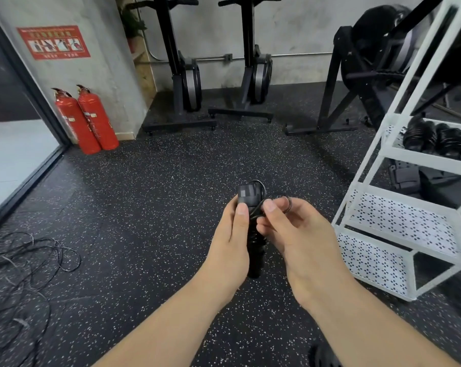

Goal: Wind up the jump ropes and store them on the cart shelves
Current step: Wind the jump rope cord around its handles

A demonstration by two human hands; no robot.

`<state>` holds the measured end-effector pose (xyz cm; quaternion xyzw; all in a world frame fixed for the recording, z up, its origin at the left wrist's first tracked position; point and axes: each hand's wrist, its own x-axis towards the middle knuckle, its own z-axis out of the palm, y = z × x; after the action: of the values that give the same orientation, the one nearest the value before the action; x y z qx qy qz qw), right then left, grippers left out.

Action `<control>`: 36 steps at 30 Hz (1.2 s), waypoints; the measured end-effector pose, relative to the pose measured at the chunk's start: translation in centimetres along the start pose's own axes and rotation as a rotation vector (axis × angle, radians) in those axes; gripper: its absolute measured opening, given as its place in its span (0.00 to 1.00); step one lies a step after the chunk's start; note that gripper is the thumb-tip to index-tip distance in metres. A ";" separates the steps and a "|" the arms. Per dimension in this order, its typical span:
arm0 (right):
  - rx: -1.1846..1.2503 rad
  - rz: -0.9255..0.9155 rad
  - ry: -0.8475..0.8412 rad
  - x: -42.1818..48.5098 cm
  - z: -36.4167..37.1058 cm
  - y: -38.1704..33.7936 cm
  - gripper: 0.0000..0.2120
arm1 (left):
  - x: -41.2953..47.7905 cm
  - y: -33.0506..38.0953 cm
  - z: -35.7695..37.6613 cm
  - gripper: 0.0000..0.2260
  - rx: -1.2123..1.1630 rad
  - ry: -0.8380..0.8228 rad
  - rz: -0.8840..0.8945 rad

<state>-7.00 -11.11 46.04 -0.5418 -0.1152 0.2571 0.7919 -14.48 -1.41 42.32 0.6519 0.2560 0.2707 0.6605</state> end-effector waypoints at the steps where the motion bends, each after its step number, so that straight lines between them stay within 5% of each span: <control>1: 0.071 0.005 0.045 -0.1 0.2 0.1 0.09 | -0.1 0.0 0.2 0.20 0.032 0.008 0.028; 6: 0.111 -0.083 0.242 0.0 0.8 1.0 0.08 | 0.2 -0.3 0.6 0.24 0.121 0.047 0.144; 25: -0.816 -0.500 0.132 -0.5 0.8 0.9 0.09 | 0.1 -1.6 -0.8 0.26 0.178 -0.005 0.191; 33: -0.745 -0.383 0.127 0.9 -0.1 0.4 0.01 | -0.5 -1.1 -1.1 0.25 0.375 -0.023 0.296; 36: -0.700 -0.348 0.128 1.1 -0.2 0.4 0.07 | -0.7 -0.9 -0.9 0.25 0.357 -0.047 0.291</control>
<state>-6.07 -10.53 45.52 -0.7662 -0.2363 0.0301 0.5967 -15.55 -1.24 41.39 0.7945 0.1878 0.2983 0.4945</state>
